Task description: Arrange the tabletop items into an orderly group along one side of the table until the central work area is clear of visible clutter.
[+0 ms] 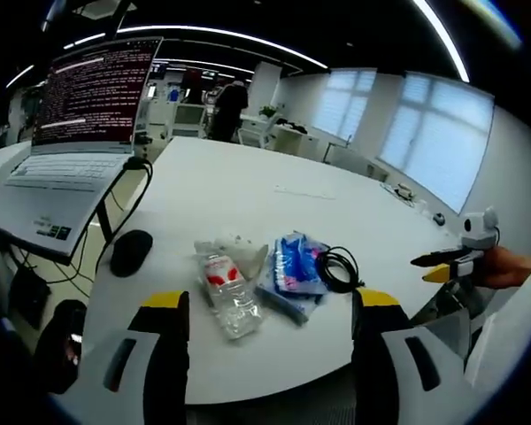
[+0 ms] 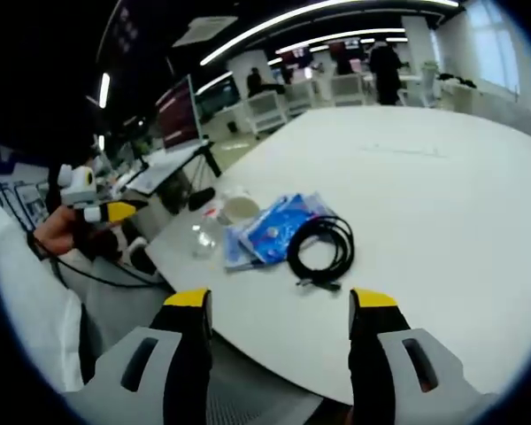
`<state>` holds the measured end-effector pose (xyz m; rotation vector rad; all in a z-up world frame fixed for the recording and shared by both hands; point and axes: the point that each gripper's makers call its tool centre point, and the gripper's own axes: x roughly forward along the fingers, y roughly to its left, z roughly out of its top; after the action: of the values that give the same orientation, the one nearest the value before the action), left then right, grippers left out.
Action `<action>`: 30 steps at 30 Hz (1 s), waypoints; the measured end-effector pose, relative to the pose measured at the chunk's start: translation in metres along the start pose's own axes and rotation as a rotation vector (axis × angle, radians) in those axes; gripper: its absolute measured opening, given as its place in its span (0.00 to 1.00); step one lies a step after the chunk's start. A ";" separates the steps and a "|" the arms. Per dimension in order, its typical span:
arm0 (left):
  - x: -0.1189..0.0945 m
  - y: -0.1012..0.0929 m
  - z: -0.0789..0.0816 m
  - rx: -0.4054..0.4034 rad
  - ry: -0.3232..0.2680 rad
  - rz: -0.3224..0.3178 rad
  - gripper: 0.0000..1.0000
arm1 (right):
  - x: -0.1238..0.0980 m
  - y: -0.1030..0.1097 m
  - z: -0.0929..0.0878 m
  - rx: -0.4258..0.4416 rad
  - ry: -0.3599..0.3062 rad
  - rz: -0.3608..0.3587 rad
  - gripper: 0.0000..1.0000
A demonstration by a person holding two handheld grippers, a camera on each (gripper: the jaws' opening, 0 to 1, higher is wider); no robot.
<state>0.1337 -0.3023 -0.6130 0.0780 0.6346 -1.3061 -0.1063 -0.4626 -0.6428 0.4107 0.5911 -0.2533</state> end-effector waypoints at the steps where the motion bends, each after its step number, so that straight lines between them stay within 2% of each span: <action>1: 0.000 0.000 0.000 -0.002 0.001 0.000 0.76 | 0.000 0.000 0.000 0.002 -0.002 0.000 0.61; 14: 0.002 -0.001 0.000 -0.003 0.004 -0.007 0.75 | -0.004 -0.004 -0.012 0.033 0.000 -0.013 0.60; 30: 0.003 -0.003 0.002 -0.010 -0.001 -0.012 0.75 | -0.004 -0.004 -0.013 0.052 -0.012 -0.020 0.59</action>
<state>0.1321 -0.3063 -0.6122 0.0652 0.6419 -1.3142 -0.1172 -0.4594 -0.6516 0.4532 0.5784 -0.2907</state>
